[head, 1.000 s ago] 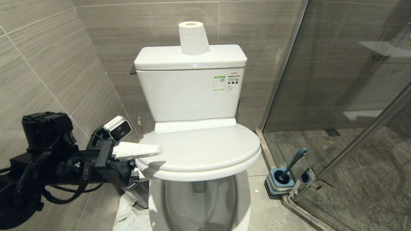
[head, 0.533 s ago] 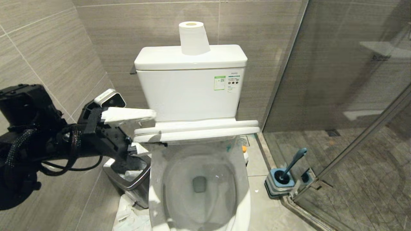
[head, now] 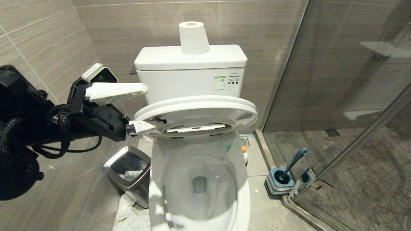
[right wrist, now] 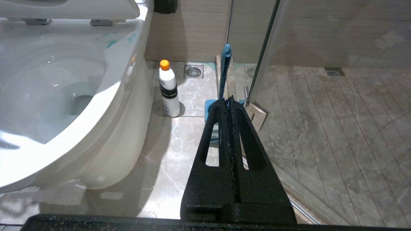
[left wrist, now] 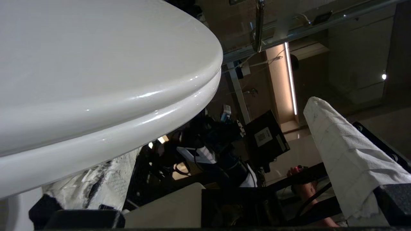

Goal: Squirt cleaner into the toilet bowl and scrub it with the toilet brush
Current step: Use the left hand to lift the toilet lid slightly

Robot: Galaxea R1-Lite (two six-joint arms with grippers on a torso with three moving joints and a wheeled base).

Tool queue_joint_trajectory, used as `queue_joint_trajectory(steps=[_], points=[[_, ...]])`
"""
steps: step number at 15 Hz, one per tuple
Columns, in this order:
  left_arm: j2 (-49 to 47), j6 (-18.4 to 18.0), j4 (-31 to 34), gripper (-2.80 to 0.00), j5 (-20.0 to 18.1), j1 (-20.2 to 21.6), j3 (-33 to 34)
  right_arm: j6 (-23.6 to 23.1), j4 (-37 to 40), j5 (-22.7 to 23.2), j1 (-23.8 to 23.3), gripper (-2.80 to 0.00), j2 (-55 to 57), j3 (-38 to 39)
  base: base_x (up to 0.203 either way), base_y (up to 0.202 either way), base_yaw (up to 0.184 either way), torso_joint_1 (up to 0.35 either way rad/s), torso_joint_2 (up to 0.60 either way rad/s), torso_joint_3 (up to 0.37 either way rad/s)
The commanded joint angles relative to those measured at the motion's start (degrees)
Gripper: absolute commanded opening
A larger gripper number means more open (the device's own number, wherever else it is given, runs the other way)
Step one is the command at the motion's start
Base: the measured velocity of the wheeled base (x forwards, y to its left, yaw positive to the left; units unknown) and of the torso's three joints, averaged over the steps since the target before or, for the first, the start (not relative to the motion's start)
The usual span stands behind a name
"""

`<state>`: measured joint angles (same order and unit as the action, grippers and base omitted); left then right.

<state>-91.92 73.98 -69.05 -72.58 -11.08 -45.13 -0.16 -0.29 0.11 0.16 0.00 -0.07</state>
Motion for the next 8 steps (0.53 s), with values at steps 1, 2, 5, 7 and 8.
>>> queue_joint_trajectory(steps=[1, 2, 5, 7, 8], points=[[-2.9, 0.0, -3.0, 0.00, 1.5, -0.1, -2.0, 0.0, -0.1, 0.1, 0.0, -2.80, 0.1, 0.0, 0.000, 0.000, 0.000, 0.000, 0.00, 0.000], [-4.1, -0.2, -3.7, 0.00, 2.6, -0.1, -3.6, 0.0, -0.1, 0.1, 0.0, -2.80, 0.1, 0.0, 0.000, 0.000, 0.000, 0.000, 0.00, 0.000], [-8.3, -1.3, -5.2, 0.00, 4.9, 0.1, -8.7, 0.0, -0.1, 0.1, 0.0, -2.80, 0.1, 0.0, 0.000, 0.000, 0.000, 0.000, 0.00, 0.000], [-11.3, -2.6, -6.0, 0.00, 6.0, 0.2, -12.7, 0.0, -0.1, 0.0, 0.0, -2.80, 0.1, 0.0, 0.000, 0.000, 0.000, 0.000, 0.00, 0.000], [-12.7, -2.8, -6.1, 0.00, 6.4, 0.2, -14.8, 0.0, -0.1, 0.0, 0.0, -2.80, 0.1, 0.0, 0.000, 0.000, 0.000, 0.000, 0.00, 0.000]])
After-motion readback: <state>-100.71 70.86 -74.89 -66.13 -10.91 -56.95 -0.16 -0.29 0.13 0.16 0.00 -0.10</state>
